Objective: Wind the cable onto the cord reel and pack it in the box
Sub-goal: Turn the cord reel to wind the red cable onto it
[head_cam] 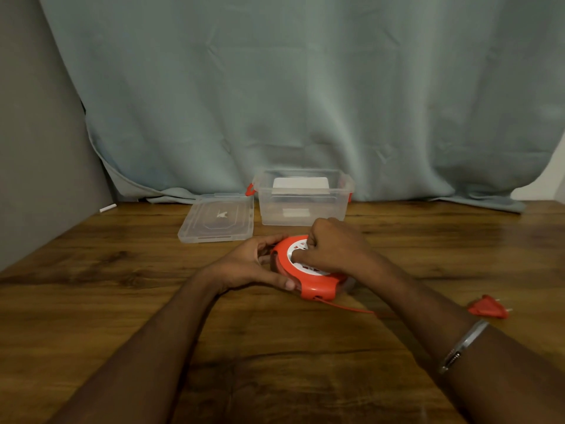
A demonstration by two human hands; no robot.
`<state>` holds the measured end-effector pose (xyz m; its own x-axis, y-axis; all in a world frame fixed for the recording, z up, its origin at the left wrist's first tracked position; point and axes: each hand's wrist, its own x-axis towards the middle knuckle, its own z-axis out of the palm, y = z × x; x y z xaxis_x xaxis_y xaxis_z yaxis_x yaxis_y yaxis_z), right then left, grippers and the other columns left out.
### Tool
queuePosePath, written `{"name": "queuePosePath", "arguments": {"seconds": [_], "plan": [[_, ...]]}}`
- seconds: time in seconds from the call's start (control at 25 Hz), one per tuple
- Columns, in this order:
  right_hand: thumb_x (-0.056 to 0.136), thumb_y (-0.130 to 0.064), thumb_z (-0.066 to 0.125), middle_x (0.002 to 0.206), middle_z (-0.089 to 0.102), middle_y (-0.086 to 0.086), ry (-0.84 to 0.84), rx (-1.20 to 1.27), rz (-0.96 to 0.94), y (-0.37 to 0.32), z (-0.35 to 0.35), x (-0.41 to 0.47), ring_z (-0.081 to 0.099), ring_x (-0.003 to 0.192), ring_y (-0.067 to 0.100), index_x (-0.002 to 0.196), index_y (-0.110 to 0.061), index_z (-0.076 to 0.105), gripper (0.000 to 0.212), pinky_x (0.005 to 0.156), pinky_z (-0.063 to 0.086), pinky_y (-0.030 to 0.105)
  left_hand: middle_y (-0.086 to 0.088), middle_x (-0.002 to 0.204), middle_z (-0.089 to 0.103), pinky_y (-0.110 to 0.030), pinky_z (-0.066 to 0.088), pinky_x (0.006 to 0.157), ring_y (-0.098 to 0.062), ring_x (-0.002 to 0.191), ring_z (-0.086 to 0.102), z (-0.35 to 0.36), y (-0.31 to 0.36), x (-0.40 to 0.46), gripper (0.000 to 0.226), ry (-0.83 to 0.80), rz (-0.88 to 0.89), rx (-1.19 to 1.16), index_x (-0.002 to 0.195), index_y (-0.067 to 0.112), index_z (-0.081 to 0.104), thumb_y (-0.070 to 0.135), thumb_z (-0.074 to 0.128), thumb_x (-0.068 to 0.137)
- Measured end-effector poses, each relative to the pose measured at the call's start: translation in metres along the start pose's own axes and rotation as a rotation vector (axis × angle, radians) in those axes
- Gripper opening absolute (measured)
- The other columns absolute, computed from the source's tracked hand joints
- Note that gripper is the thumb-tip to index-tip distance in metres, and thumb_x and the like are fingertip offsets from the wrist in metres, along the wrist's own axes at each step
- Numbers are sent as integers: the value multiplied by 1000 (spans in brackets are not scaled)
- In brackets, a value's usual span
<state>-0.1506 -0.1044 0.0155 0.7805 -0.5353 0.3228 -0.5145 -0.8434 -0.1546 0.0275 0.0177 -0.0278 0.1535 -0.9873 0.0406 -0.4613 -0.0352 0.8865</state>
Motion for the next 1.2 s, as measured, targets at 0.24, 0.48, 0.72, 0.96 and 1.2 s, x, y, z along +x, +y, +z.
{"name": "queuePosePath", "arguments": {"seconds": [0.24,0.48,0.72,0.96,1.2], "plan": [[77,-28,82,85,67,-13,-141,189,-220,34,-24,8,58,69,1,93,-27,70,20,60,41,30,16,145,60,-34,43,120,-5,135,56,-1,-2,1,107,9,-8,15,148,37,48,26,103,57],[74,-15,90,99,74,-13,-374,404,-241,68,-26,15,62,72,0,113,-27,68,46,62,49,25,24,137,56,-25,42,116,-1,131,52,-1,2,0,117,-7,-36,43,157,29,40,27,101,57],[68,-17,95,97,74,-5,-352,456,-212,64,-19,14,61,73,-4,97,-27,60,47,60,47,20,10,156,52,-43,40,123,-13,144,49,-4,-5,2,137,-13,-48,19,161,28,38,42,107,43],[54,-59,73,55,50,-8,-181,175,-229,45,-12,9,42,53,9,63,-19,52,47,55,36,32,10,151,58,-41,43,121,-11,140,54,-4,-9,4,133,-10,-29,4,159,25,42,39,108,43],[57,-65,66,48,51,-4,-138,136,-254,42,-8,9,45,48,12,53,-15,54,51,55,41,33,11,151,57,-39,44,120,-9,139,54,-4,-8,4,129,0,-41,-2,159,25,41,35,106,47]]}}
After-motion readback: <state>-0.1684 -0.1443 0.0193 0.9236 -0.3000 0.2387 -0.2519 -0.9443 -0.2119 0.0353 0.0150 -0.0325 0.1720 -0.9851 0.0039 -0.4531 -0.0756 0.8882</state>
